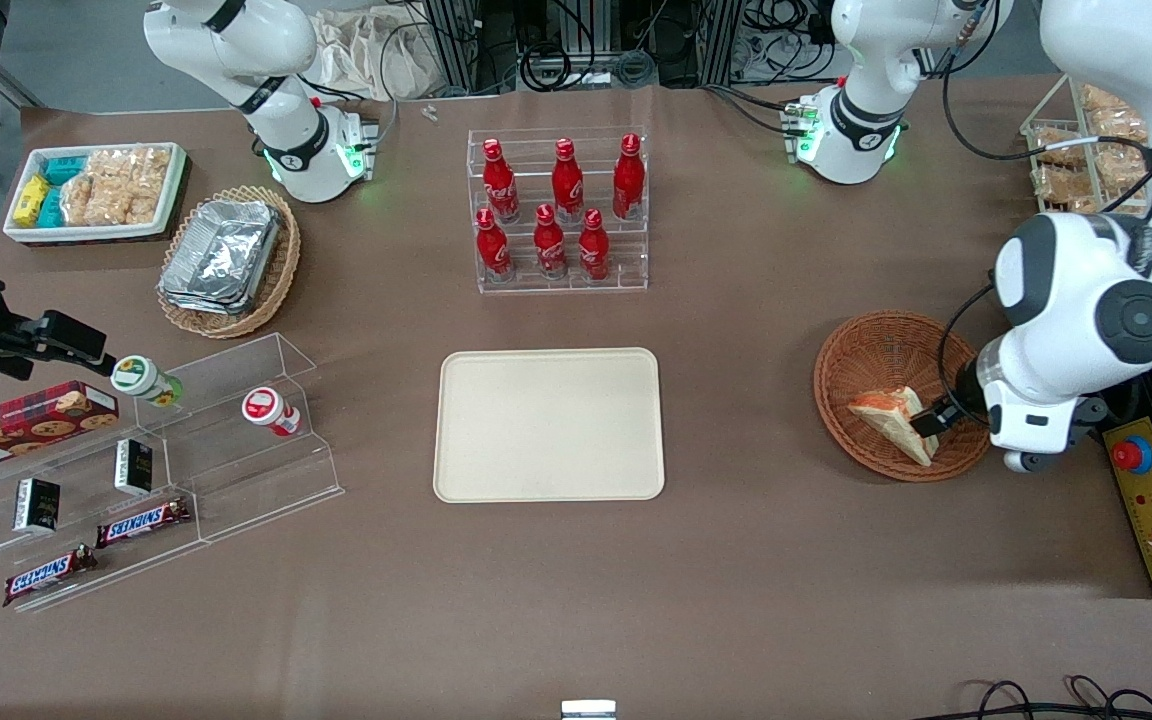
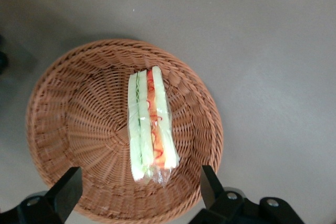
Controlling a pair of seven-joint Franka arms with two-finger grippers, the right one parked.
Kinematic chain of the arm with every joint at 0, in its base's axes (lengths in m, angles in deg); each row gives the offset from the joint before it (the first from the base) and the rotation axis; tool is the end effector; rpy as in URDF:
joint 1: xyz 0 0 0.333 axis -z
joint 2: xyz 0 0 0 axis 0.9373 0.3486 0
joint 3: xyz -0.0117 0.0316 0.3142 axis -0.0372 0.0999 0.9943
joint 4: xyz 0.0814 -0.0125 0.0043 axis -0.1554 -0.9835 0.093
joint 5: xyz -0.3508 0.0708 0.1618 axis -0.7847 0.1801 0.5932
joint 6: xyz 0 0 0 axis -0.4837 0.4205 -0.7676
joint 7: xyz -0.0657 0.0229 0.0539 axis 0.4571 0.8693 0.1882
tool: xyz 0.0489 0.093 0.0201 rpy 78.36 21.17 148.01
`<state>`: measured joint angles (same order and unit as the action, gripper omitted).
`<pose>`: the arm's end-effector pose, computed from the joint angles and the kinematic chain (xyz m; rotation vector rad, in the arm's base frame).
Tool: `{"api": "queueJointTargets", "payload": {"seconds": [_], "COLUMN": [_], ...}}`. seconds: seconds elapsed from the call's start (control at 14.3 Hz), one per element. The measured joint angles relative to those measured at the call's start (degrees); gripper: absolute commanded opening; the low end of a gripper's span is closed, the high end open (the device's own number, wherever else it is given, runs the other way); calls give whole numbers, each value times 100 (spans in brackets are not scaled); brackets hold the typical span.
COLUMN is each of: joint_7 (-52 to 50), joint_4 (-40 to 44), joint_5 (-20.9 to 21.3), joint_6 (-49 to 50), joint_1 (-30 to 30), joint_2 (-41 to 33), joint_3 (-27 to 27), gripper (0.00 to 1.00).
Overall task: Place sandwich from basket to tray
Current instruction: 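Lower the left gripper over the sandwich in the wicker basket and grasp it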
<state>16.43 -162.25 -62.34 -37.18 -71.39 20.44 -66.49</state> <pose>0.5958 -0.0360 0.3466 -2.9203 -1.0052 0.0841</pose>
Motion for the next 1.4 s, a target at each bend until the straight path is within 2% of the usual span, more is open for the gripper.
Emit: {"api": "queueJointTargets", "payload": {"seconds": [0.28, 0.7, 0.77, 0.84, 0.91, 0.98, 1.4], "joint_7": [-693, -786, -788, -793, -842, -977, -1549], "joint_4": [-507, -566, -574, -581, -582, -582, -378], "joint_5": [202, 218, 218, 218, 217, 217, 217], "joint_6": [-551, -889, -918, -967, -1016, -1070, -1122], "joint_1": [4, 10, 11, 12, 11, 9, 14], "joint_2": [167, 475, 510, 556, 610, 662, 734], "joint_3": [0, -1, -1, -1, 0, 1, -14], "gripper": [100, 100, 97, 73, 33, 0, 0]}}
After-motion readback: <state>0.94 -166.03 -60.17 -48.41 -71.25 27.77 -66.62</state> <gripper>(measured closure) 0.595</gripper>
